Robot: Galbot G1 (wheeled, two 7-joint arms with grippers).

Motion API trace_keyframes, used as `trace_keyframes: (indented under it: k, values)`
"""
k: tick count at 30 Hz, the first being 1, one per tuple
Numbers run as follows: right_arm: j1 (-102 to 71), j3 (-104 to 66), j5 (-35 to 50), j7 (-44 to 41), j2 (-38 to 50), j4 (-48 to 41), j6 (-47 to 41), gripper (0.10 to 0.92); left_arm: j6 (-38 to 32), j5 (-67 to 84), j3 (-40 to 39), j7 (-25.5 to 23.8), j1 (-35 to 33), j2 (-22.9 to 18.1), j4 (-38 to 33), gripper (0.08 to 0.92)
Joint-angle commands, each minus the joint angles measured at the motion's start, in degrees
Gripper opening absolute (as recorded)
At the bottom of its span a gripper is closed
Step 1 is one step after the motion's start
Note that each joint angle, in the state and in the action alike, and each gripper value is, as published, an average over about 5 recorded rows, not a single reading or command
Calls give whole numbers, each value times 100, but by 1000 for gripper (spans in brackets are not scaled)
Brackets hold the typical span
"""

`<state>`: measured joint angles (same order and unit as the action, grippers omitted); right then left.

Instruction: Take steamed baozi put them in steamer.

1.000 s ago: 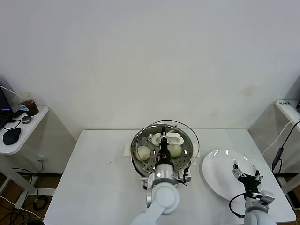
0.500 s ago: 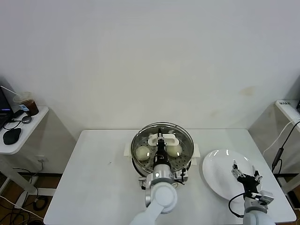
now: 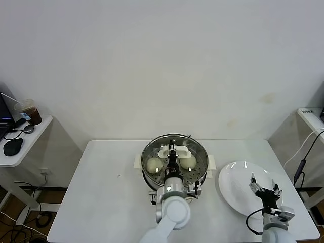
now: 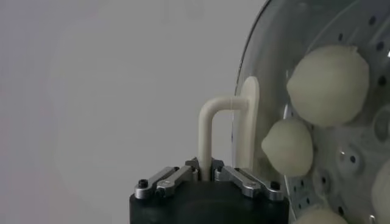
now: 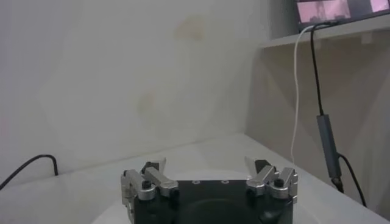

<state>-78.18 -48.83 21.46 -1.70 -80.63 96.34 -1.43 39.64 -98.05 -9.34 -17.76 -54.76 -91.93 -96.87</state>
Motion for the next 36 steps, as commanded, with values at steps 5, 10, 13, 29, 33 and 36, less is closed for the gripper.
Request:
trace_keyframes:
  k: [5,10,13,29,33,36]
  values:
    - [1,3,-1,3,-5,18,2,823,0,33,-50,-337,-24,8,-168,171]
    - [-2,9,-5,3,-4,16,7,823,-2,23,-45,-321,-2,8,-135,171]
    - [-1,10,-3,3,-5,16,9,823,-5,14,-48,-301,-22,12,-113,171]
    - [3,-16,3,3,27,0,9,823,-25,-11,-220,-445,-486,189,-977,375]
    - [18,-12,-2,4,22,-13,7,823,-21,-63,-184,-408,-632,295,-1175,496]
    - [21,-3,-13,6,16,-37,18,823,-17,-55,-160,-417,-712,372,-1304,583]
